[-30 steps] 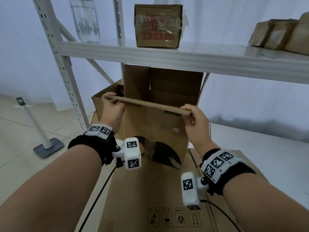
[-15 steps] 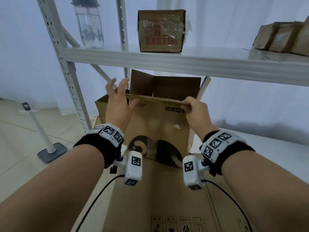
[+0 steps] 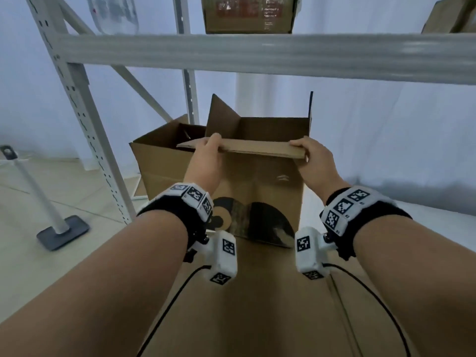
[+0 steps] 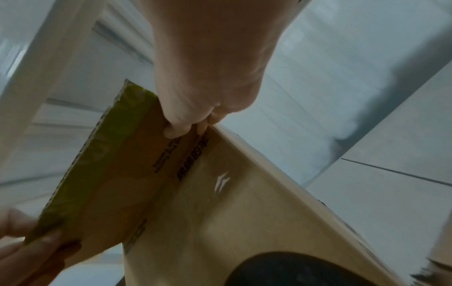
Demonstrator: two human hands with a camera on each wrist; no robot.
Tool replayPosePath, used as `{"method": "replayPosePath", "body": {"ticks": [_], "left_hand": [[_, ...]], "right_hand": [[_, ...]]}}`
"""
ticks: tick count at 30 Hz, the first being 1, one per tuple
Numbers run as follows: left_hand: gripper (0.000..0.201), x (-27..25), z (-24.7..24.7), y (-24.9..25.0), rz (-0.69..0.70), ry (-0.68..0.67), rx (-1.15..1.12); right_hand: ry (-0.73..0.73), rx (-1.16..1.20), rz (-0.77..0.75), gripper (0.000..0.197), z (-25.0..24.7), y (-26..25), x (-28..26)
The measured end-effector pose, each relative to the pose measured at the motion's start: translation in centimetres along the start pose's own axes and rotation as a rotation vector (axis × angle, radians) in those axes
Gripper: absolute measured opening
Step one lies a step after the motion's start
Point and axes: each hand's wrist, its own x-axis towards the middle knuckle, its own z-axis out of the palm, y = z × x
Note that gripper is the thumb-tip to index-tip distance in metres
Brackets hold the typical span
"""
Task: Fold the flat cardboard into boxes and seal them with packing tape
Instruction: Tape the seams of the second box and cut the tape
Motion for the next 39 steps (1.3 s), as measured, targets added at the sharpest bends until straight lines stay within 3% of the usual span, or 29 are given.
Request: {"method": "replayPosePath", "body": {"ticks": [5, 7, 11, 17, 21, 23, 26, 30, 33, 35, 37, 39], "left_hand": [[0.018, 0.0, 0.4, -0.5, 0.095, 0.092, -0.079], [0.018, -1.8, 1.0, -2.2, 0.112, 0.094, -0.078], [0.014, -2.6, 1.3, -3.6, 0.122, 0.113, -0.105], [0.013, -1.9, 2.1, -2.6, 0.200, 0.152, -0.149], [0.010, -3.7, 4.9, -3.9, 0.109, -0.093, 0.037], [0.010, -4.2, 5.7, -3.9, 0.078, -0.144, 0.068], [0.007, -3.0, 5.1, -2.7, 0.104, -0.090, 0.101], [0.024, -0.1, 3.5, -1.3, 0.135, 0.027, 0.205], [0.030, 1.9, 2.9, -1.1, 0.040, -0.032, 0.253], [0.034, 3.0, 2.8, -0.8, 0.010, -0.089, 0.263], [0.038, 3.9, 2.5, -0.2, -0.002, -0.106, 0.292], [0.045, 4.2, 2.3, 0.0, -0.007, -0.121, 0.314]], "right_hand": [[0.150, 0.044, -0.046, 0.026, -0.3, 0.6, -0.3], [0.138, 0.060, -0.101, 0.029, 0.2, 0.6, -1.6], [0.022, 0.072, 0.007, 0.028, 0.3, -0.4, -1.4], [0.140, 0.096, -0.091, 0.031, 0.0, 1.0, -1.3], [-0.170, -0.026, 0.082, 0.032, 1.3, 3.6, -4.2], [-0.257, -0.134, 0.118, 0.034, 1.6, 4.7, -5.4], [-0.147, -0.048, 0.220, 0.025, 1.8, 4.1, -5.7], [-0.038, 0.049, 0.401, 0.035, 2.1, 2.1, -4.0], [-0.139, -0.045, 0.426, 0.033, 2.3, 1.5, -2.3], [-0.097, -0.051, 0.454, 0.033, 2.4, 1.2, -1.5], [0.010, -0.015, 0.467, 0.047, 2.1, 0.9, -0.8], [-0.027, -0.034, 0.482, 0.053, 1.8, 0.6, -0.2]]}}
